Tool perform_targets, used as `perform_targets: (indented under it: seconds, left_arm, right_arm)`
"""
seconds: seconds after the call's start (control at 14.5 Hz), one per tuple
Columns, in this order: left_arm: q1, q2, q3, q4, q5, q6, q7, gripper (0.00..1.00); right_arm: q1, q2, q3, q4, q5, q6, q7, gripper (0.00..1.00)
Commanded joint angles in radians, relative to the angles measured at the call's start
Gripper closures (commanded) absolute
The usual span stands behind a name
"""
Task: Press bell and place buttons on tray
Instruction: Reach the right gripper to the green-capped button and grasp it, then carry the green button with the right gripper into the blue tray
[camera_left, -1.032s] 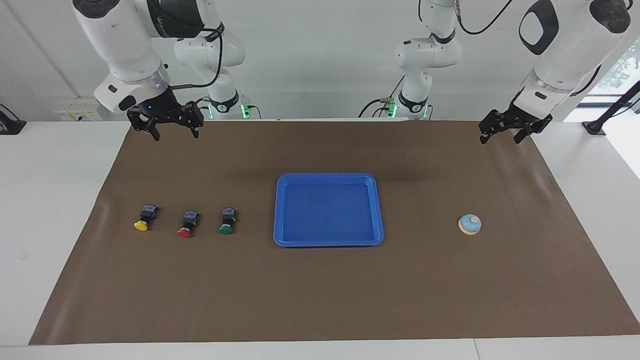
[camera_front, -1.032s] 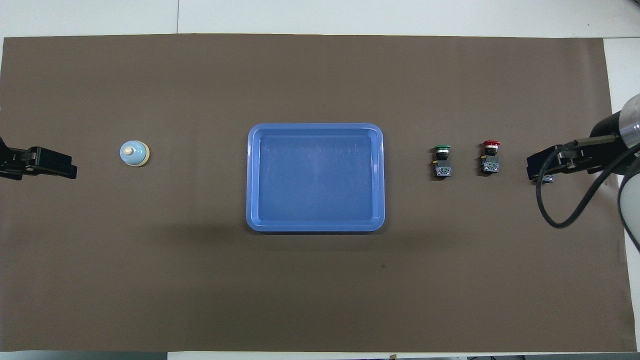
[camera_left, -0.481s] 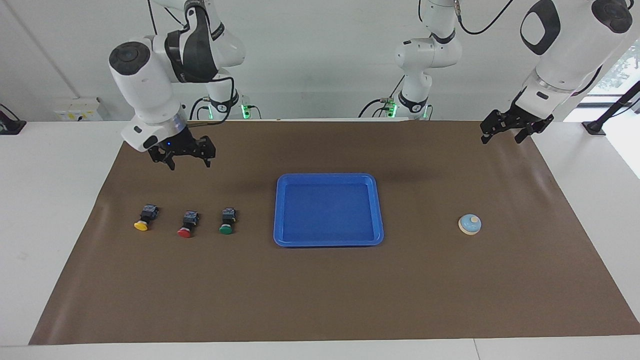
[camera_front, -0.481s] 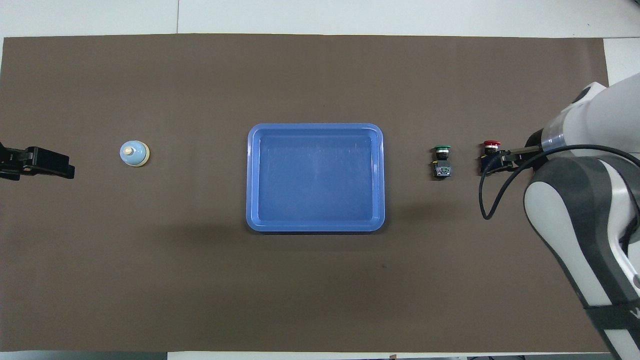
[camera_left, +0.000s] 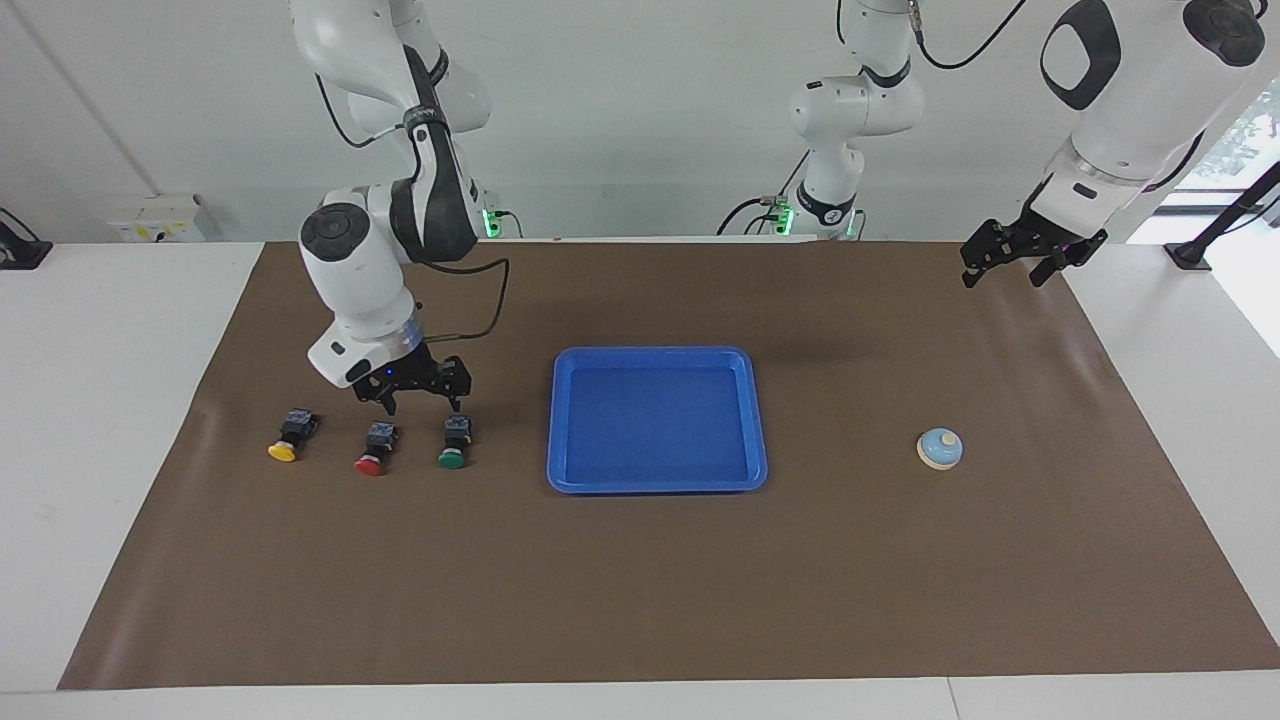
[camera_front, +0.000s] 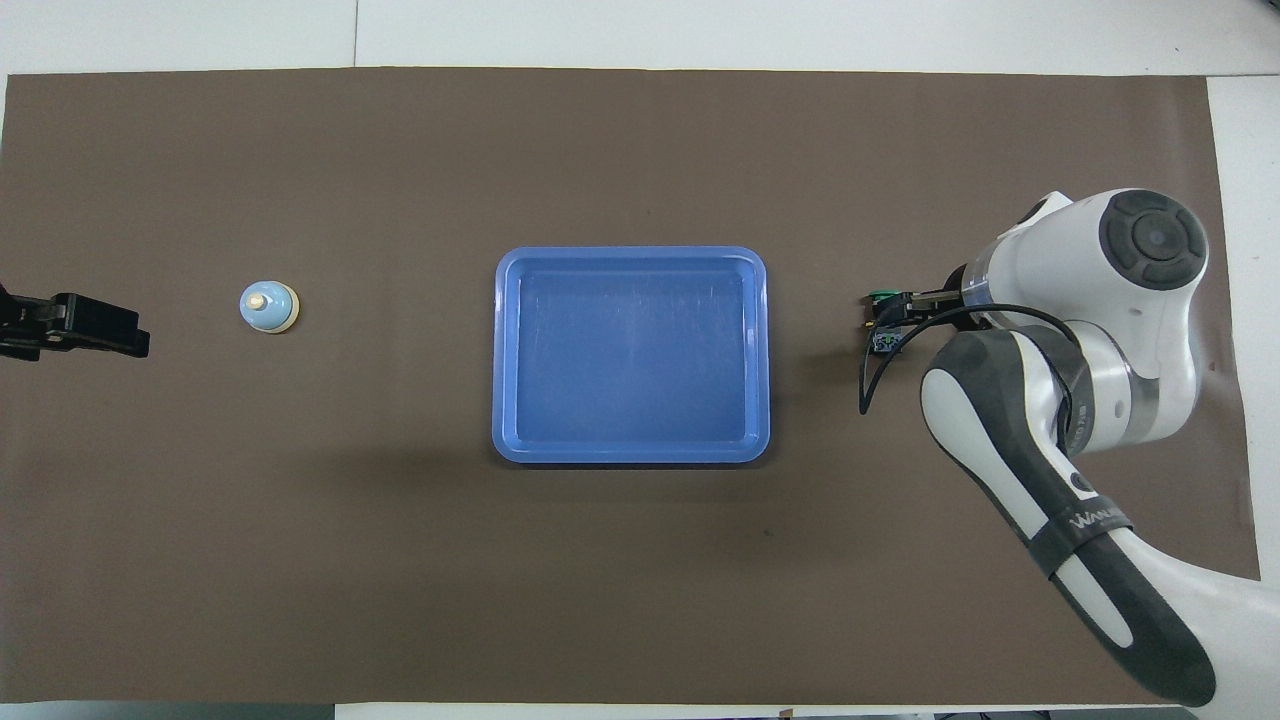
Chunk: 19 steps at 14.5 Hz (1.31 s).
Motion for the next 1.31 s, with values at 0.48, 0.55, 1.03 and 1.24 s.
perform_targets:
  seconds: [0.48,0.55,1.03,1.24]
  left_arm:
    - [0.001,0.006,0.002,0.018,-0.005,-0.016,-0.002,0.00]
    - [0.001,0.006,0.002,0.018,-0.005,-0.016,-0.002,0.00]
    - [0.001,0.006,0.002,0.018,-0.005,-0.016,-0.002,0.00]
    - [0.001,0.006,0.002,0.018,-0.005,-0.016,-0.002,0.00]
  right_arm:
    - [0.035,0.121,0.003,-0.007,0.015,0.164,0.094,0.00]
    - [0.038,0.121,0.003,-0.007,0.014,0.164,0.097,0.00]
    - [0.029,0.147,0.002,-0.007,0.005,0.190,0.097,0.18]
    - [0.032,0.147,0.002,-0.007,0.005,0.187,0.123,0.65]
